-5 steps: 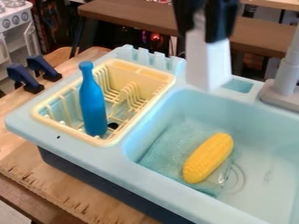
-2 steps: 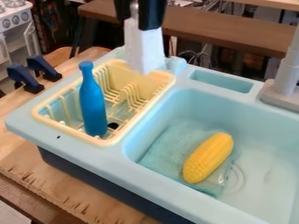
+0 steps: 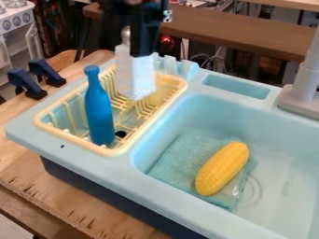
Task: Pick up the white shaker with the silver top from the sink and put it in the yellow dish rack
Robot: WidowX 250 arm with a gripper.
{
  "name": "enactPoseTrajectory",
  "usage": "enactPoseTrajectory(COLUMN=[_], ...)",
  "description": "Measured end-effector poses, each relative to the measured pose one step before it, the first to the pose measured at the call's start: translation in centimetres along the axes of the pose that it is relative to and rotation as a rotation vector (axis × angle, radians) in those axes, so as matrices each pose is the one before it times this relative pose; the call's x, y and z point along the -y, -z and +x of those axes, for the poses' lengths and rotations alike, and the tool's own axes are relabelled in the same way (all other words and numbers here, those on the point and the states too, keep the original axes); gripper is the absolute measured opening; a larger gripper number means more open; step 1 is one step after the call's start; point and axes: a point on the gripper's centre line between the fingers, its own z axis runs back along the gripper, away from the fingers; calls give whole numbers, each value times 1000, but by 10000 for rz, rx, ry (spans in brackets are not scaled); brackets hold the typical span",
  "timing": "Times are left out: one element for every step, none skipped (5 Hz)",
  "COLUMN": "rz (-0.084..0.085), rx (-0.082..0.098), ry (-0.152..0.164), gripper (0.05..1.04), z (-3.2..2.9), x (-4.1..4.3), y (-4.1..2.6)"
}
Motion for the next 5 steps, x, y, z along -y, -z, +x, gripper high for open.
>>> enactPoseTrajectory(rz=[-338, -175, 10, 142, 107], rx=[-361, -327, -102, 107, -392], ry=[-394, -183, 4, 127, 280], gripper=[619, 620, 619, 619, 619], z=[-775, -576, -70, 335, 574], x=[-1106, -554, 42, 206, 735], y=[1859, 1569, 695, 35, 946])
